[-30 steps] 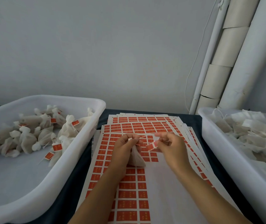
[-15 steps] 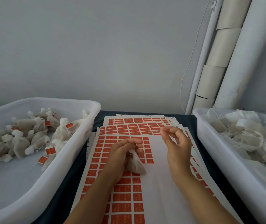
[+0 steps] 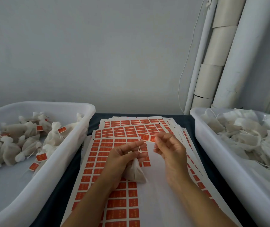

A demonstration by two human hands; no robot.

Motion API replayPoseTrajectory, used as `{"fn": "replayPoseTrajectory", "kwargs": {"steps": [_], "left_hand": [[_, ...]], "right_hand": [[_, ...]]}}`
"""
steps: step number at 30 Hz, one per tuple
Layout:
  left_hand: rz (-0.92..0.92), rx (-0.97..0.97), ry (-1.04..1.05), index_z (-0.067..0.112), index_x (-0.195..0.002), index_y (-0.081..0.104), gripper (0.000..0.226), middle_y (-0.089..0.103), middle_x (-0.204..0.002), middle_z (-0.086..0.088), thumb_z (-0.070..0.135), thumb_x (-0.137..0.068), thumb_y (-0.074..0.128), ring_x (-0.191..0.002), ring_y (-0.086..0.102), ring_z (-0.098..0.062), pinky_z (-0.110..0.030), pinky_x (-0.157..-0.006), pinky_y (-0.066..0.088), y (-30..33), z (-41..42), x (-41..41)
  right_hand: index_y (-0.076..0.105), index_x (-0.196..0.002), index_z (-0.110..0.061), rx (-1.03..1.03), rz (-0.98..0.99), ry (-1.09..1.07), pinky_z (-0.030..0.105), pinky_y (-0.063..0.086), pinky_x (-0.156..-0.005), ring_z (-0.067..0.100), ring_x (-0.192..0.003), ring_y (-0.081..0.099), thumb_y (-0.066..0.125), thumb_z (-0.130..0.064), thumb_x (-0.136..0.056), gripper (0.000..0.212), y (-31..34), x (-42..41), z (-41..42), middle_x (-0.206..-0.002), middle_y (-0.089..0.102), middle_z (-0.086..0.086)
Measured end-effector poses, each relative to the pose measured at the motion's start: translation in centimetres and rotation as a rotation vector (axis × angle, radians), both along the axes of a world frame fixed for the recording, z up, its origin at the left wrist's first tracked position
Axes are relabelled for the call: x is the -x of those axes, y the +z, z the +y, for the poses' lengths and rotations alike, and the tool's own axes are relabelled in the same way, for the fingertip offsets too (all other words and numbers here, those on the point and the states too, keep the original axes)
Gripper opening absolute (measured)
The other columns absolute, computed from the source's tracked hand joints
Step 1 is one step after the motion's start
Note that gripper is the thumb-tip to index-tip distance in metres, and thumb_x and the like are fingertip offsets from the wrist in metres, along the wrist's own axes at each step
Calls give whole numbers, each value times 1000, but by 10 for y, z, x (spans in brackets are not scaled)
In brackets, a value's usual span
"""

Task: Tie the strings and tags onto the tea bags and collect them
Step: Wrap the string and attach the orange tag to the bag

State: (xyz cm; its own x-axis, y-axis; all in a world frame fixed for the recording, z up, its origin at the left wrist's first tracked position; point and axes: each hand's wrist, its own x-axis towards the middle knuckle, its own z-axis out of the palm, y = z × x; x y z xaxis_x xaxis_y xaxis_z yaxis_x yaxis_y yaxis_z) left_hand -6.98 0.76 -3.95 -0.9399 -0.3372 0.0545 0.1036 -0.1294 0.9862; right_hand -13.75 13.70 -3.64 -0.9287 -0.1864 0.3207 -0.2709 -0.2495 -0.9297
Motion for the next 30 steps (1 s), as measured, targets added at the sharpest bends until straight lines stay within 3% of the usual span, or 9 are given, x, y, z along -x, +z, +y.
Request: {"fn": "replayPoseTrajectory", "kwargs": {"steps": [4,15,30], "left_hand": [[-16,-58,5,19,-110,65,27,75,-93,-4,4,-89,57,-82,72,-19,-21,-62,55,-1,0,1],[41,-32,-73,25,-107,69,31,73,-102,-4,4,-87,59,-87,71,-20,-20,-63,55,0,1,1],[46,8,-86,25,-109,67,34,72,-106,-1,1,-90,55,-87,71,-20,-21,-65,56,-2,1,2]], "right_hand": [[67,-91,-21,-107,46,62,13,52,-63,3,-83,67,66,-19,-83,7,-1,-3,-3,-85,70,-14],[65,-86,-19,-257,63,2,9,49,-60,1,-77,63,67,-17,-84,4,-6,0,-6,-83,67,-9],[63,-82,-20,-296,24,-1,8,48,-56,5,-69,65,70,-17,-82,7,-6,1,-6,-80,67,-6]]}}
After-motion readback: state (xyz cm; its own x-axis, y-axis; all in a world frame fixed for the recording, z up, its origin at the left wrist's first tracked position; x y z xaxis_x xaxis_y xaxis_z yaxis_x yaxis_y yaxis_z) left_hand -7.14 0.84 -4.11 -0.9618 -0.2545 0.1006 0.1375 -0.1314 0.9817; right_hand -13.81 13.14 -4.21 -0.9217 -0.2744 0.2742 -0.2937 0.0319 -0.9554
